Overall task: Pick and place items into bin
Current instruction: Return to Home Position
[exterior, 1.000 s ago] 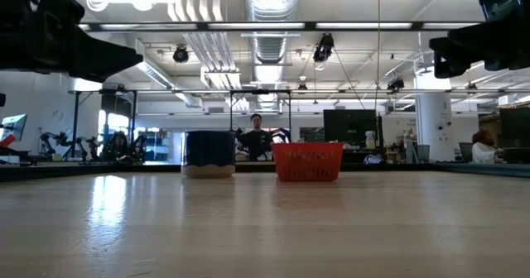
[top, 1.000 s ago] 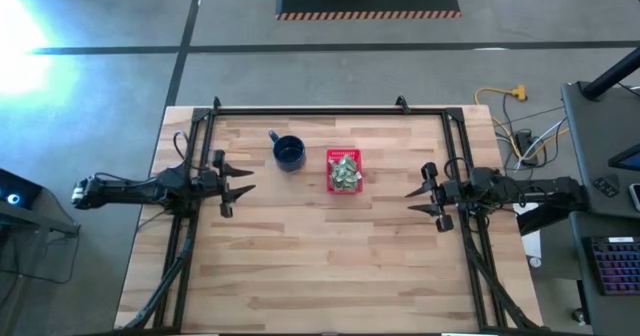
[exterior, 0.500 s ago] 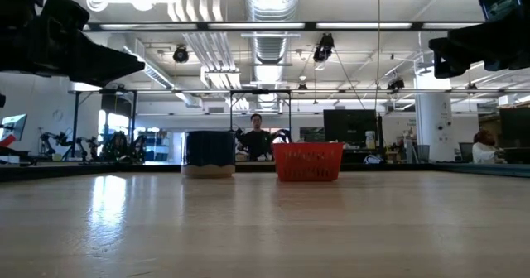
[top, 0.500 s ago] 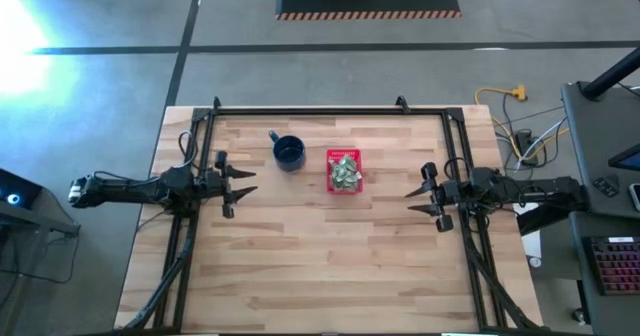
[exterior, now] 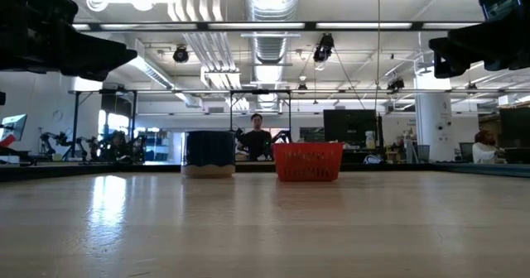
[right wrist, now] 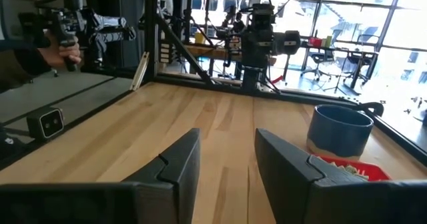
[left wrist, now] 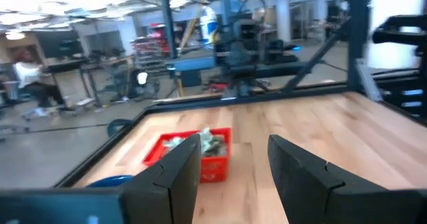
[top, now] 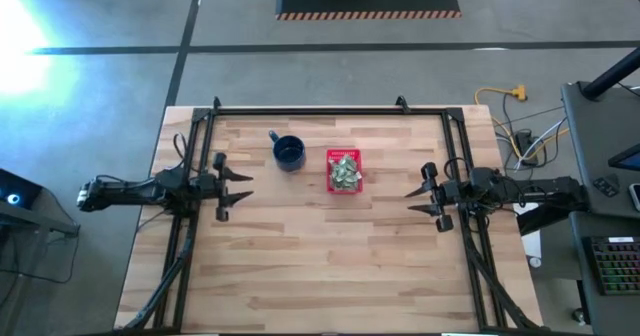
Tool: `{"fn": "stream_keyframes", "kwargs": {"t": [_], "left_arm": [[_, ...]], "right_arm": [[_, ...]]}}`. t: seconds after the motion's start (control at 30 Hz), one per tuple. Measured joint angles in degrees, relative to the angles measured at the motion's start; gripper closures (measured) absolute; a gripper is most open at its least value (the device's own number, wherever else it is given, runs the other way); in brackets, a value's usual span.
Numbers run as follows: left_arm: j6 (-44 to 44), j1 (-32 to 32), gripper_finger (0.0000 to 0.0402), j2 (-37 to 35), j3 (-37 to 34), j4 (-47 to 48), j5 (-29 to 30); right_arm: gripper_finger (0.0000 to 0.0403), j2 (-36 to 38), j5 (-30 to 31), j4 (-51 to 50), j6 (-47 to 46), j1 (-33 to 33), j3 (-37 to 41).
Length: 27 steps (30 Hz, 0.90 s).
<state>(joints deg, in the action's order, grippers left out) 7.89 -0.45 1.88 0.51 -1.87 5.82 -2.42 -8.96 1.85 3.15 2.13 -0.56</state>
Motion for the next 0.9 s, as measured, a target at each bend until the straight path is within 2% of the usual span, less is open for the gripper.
{"fn": "stream_keyframes", "kwargs": {"t": [0.2,0.9], "left_arm": [[-0.06,0.00,0.0242,0.38,-0.02,0.51,-1.77],[-0.02,0.00,0.0242,3.75,-0.07,-1.99,-1.37]], "right_arm": [[0.0275,0.00,-0.01,0.02,-0.10,-0.02,0.00],[0.0276,0.00,0.00,0.03,-0.03,-0.02,0.00]]}}
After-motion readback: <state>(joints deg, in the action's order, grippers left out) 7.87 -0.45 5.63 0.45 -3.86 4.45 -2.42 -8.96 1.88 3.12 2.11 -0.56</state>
